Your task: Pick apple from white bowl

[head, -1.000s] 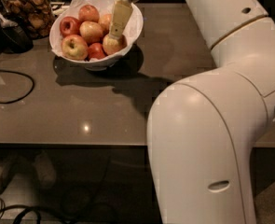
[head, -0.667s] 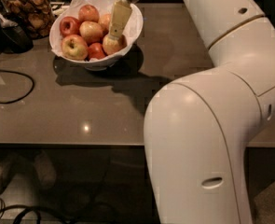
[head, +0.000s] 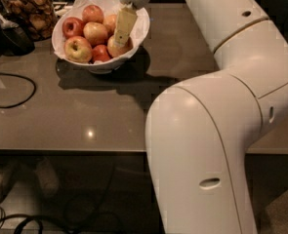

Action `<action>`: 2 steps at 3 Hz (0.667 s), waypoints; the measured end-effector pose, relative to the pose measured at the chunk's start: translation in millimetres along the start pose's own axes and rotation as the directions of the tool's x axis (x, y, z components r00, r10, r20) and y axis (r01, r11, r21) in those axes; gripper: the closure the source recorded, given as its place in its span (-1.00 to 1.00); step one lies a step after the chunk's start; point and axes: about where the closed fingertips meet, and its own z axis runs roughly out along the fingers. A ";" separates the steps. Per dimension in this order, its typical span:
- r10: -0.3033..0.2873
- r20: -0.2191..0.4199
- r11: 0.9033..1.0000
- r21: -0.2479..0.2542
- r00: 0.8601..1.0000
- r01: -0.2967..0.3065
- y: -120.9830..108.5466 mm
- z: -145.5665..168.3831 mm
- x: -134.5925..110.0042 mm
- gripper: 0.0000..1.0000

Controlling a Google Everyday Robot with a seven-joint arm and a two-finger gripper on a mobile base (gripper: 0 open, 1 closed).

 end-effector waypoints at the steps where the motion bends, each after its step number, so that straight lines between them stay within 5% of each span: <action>1: 0.011 -0.009 1.000 -0.009 1.000 -0.011 -2.7 7.2 2.8 -0.36; 2: 0.011 -0.015 1.000 -0.012 1.000 -0.011 -6.3 12.6 2.1 -0.36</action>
Offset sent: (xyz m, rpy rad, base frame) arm -0.0087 -0.0196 -0.0094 -0.0974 0.1268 0.0198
